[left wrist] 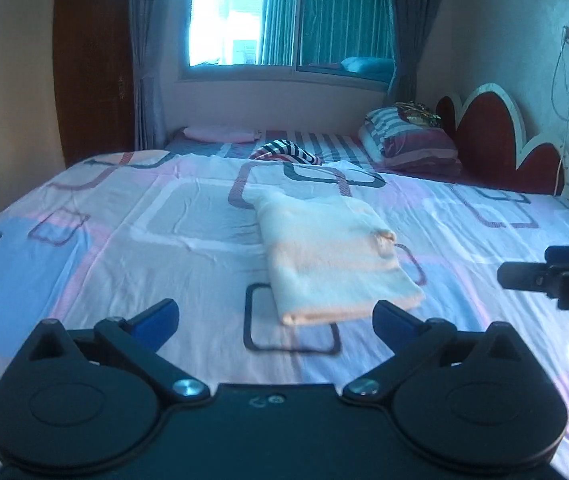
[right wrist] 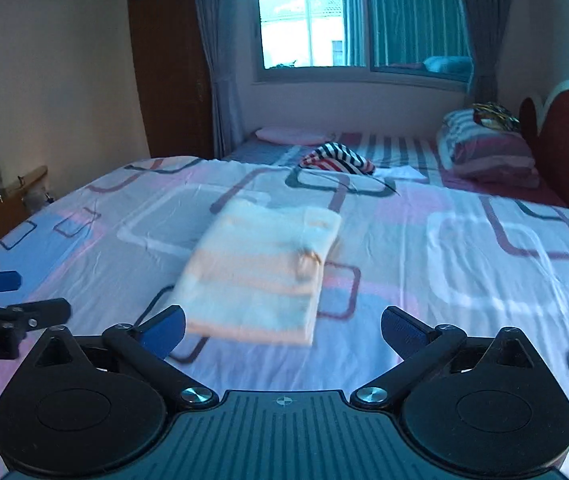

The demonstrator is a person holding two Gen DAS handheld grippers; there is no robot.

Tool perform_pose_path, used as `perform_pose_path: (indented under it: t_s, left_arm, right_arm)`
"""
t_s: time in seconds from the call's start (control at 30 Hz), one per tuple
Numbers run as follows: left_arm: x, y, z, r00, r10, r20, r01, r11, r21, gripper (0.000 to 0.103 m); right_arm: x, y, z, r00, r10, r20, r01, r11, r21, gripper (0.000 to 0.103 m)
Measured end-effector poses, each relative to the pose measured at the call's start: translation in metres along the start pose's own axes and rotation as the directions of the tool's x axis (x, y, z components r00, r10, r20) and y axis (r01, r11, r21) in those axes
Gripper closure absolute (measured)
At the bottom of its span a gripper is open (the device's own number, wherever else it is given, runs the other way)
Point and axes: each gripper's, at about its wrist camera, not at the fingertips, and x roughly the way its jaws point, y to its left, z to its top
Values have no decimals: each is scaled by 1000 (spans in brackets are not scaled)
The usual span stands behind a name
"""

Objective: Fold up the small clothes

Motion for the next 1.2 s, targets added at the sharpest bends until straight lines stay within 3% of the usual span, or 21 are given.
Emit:
perform_pose_path:
  t_s: [0.17, 0.47, 1.2]
  left_arm:
    - [-34, -5, -9, 999, 22, 28, -22, 1000, 1, 1]
    - [-62, -16, -7, 995, 35, 96, -36, 999, 13, 1]
    - [-72, -30, -12, 996, 26, 88, -28, 999, 30, 1]
  right_arm:
    - [-37, 11, -14, 998, -61, 13, 61, 998, 15, 0]
    - [-73, 26, -23, 996, -80, 44, 80, 997, 13, 0]
    - [-92, 18, -28, 994, -78, 75, 76, 997, 27, 0]
